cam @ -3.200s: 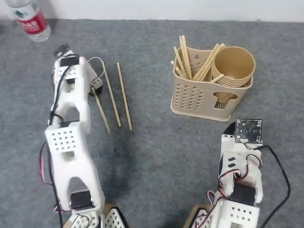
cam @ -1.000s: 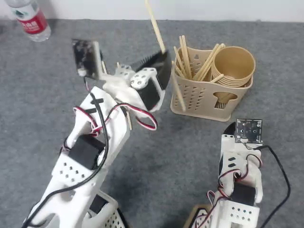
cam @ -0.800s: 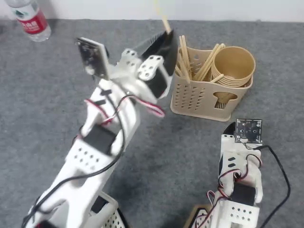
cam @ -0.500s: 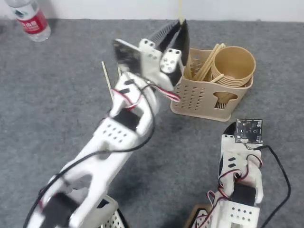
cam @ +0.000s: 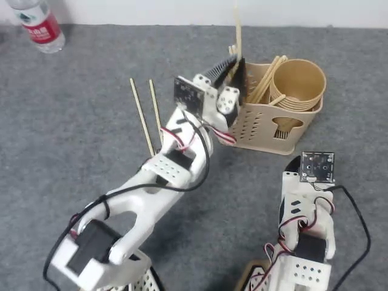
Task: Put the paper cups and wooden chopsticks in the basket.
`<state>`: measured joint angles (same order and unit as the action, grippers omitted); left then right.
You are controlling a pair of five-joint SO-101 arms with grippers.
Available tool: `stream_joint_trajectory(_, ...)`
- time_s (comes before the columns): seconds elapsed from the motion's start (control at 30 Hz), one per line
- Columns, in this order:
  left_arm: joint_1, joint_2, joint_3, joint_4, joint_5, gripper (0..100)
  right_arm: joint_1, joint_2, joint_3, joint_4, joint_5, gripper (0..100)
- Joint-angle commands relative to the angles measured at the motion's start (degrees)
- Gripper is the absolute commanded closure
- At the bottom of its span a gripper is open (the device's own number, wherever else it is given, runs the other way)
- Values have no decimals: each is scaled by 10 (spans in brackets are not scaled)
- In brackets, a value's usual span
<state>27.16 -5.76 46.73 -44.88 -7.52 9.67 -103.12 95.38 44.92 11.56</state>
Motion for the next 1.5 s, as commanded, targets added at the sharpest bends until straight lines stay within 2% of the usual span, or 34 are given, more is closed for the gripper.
stream_joint_trajectory(0.0,26,-88,17,35,0,979,-4,-6,9,-5,8,990)
stream_joint_trajectory(0.07,27,-122,16,100,11,947,-4,-6,9,-5,8,990)
stream_joint_trajectory(0.2,-3,-187,13,198,99,879,-5,-6,9,-4,22,990)
stream_joint_trajectory(0.33,-15,-205,-7,295,110,834,-5,-6,9,-3,23,990)
stream_joint_trajectory(0.43,-11,-212,-7,305,111,833,-5,-6,9,-3,24,990)
stream_joint_trajectory(0.57,-15,-258,-12,312,147,833,-5,-6,9,-3,24,990)
stream_joint_trajectory(0.63,-14,-295,-22,341,146,833,-5,-6,9,-4,24,990)
stream_joint_trajectory(0.77,-15,-372,-87,475,149,833,-5,-6,9,-4,23,990)
stream_joint_trajectory(0.93,-29,-444,-215,683,149,834,-5,-6,9,-4,23,990)
stream_joint_trajectory(1.03,-105,-481,-272,803,149,834,-5,-6,9,-3,22,990)
stream_joint_trajectory(1.23,-335,-542,-294,1010,150,834,-5,-6,7,0,21,989)
stream_joint_trajectory(1.37,-419,-554,-196,1158,146,833,-5,-6,0,0,-15,971)
stream_joint_trajectory(1.47,-484,-555,-60,1159,149,834,-6,0,-30,1,-13,883)
